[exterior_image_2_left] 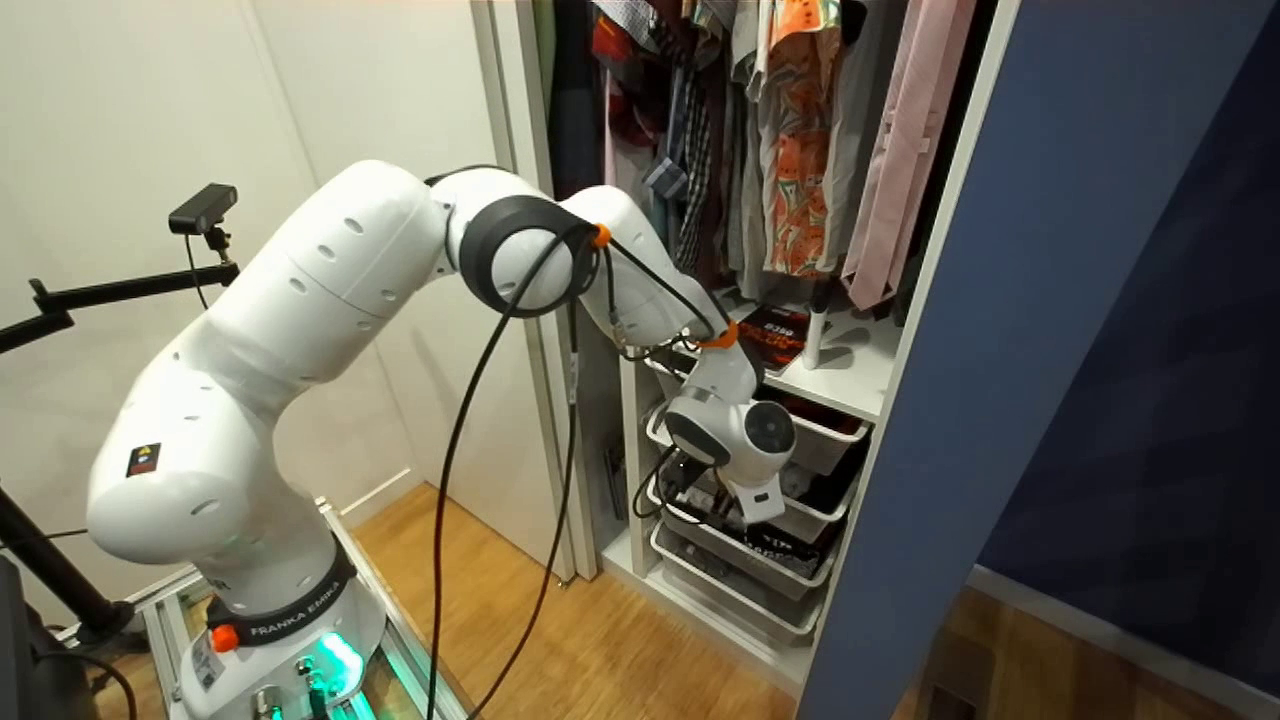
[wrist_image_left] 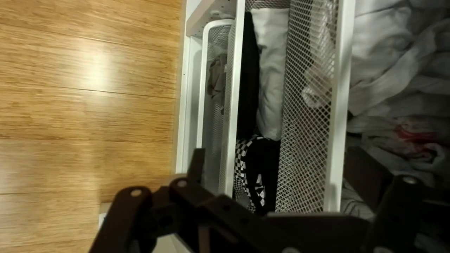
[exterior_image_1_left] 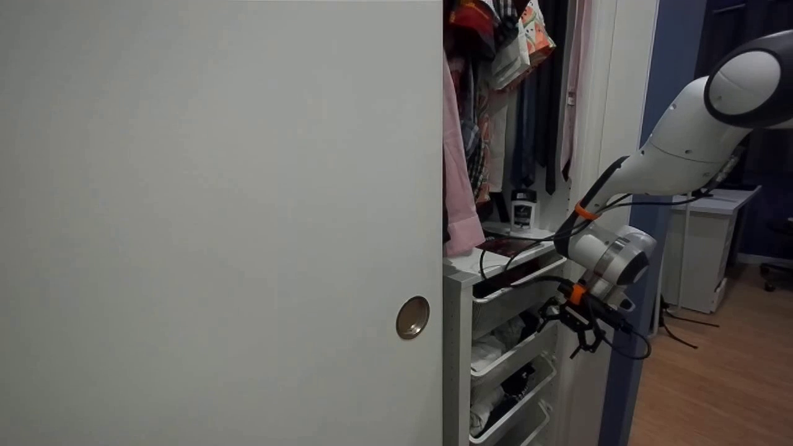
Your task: Pull out the second drawer fully
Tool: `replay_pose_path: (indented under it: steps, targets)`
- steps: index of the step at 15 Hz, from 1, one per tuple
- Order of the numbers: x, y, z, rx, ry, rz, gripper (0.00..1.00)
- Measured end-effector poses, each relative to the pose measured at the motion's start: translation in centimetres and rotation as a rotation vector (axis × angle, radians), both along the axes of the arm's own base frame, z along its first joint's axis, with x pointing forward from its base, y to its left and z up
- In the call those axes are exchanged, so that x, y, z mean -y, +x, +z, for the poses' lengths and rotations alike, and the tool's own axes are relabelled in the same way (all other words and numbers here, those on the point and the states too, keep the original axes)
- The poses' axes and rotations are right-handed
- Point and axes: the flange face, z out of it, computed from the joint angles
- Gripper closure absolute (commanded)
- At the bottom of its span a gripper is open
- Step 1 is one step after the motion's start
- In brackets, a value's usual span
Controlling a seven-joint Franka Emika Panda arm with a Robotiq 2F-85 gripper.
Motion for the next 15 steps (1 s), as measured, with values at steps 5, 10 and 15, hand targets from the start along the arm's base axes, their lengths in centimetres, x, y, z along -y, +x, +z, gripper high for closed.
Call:
replay_pose_path:
  steps: [5, 10, 15]
  targets:
    - [1.0, 1.8, -3.0, 0.050, 0.036, -0.024, 0.00]
    - [1.6, 3.1, -5.3, 0.114, 0.063, -0.033, 0.00]
    - [1.8, 3.1, -6.8, 0.096, 0.082, -0.027, 0.00]
